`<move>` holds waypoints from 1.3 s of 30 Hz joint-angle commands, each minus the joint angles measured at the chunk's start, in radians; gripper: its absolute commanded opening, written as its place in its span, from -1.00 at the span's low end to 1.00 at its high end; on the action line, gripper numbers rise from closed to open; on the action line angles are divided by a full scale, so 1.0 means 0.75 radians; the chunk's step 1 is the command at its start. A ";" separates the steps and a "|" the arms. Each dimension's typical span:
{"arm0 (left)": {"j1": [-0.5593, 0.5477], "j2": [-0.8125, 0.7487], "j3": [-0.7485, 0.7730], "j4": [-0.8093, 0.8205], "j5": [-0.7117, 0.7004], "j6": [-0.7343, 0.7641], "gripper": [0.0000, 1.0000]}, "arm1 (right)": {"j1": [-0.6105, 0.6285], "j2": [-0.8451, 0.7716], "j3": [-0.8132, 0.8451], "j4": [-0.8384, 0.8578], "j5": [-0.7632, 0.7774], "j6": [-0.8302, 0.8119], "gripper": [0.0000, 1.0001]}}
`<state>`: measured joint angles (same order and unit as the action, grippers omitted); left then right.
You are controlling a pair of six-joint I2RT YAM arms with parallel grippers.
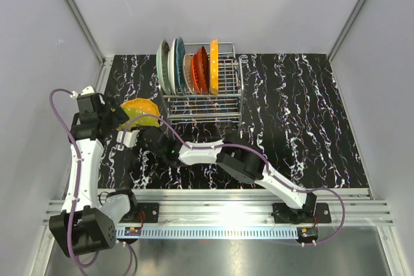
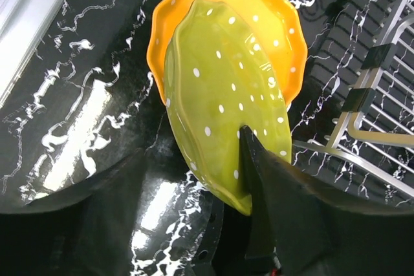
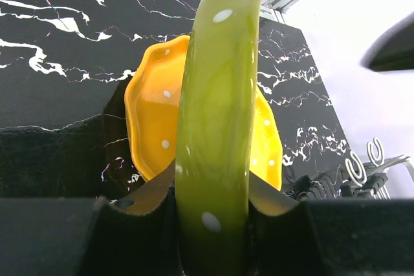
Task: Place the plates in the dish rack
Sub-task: Pass the plate from the left arm to the right
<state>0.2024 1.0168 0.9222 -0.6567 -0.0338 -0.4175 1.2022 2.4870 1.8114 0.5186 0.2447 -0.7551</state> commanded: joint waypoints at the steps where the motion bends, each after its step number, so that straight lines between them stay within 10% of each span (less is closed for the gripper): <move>1: -0.004 -0.057 0.000 0.049 -0.041 -0.004 0.79 | 0.007 -0.119 -0.006 0.110 0.038 0.019 -0.61; 39: 0.014 -0.313 -0.035 0.109 -0.290 -0.053 0.98 | 0.123 -0.769 -0.382 -0.172 0.038 0.520 -0.95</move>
<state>0.2104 0.7887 0.8928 -0.6308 -0.2291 -0.4500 1.2816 2.0838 1.5490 0.2840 0.2459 -0.4263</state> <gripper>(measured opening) 0.988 0.332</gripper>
